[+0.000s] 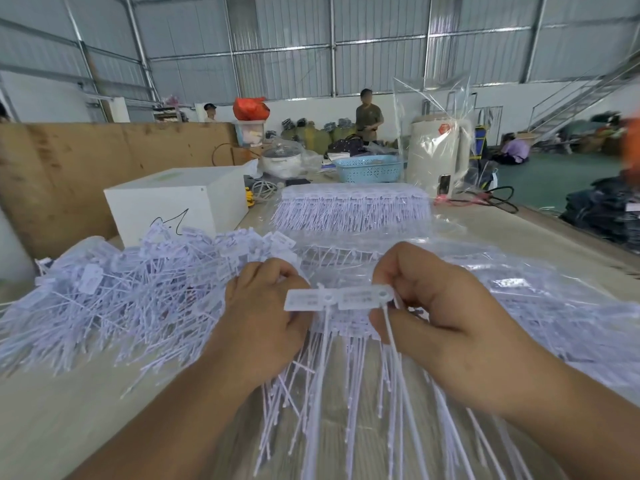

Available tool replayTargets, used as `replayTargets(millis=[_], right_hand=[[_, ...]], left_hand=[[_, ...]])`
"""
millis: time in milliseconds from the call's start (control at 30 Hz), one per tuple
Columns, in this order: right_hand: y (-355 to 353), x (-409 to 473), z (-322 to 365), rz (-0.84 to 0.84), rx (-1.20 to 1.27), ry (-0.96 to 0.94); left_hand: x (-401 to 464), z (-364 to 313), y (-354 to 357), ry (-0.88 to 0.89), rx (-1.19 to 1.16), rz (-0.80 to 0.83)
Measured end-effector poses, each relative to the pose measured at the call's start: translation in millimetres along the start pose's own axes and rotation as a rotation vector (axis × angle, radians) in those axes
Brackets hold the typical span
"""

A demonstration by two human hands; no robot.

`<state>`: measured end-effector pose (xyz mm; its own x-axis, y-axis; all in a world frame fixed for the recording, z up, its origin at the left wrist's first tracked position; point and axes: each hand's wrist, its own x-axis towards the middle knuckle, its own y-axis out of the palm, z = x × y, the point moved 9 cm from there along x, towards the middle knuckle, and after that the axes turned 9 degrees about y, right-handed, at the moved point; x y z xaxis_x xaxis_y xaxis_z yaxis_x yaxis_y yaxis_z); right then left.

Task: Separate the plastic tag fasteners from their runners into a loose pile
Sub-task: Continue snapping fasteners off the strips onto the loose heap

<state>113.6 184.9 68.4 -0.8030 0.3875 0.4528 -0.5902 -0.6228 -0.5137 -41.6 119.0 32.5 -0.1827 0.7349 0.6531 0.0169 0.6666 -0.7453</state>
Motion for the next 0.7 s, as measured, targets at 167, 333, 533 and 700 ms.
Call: replayTargets(millis=[167,333,533,700], right_hand=[[7,2,-9,0.111,-0.180,0.037],[19,5,-18,0.203,-0.358,0.072],[20,4,-20,0.240,-0.352,0.116],[14,2,-40,0.310,-0.461,0.331]], left_hand=[[1,5,-11,-0.103,0.001,-0.051],[2,1,-14,-0.298,-0.802,-0.109],[1,-43,1,-0.226,-0.957,0.198],[4,-38,-22,-0.212,-0.955,0.055]])
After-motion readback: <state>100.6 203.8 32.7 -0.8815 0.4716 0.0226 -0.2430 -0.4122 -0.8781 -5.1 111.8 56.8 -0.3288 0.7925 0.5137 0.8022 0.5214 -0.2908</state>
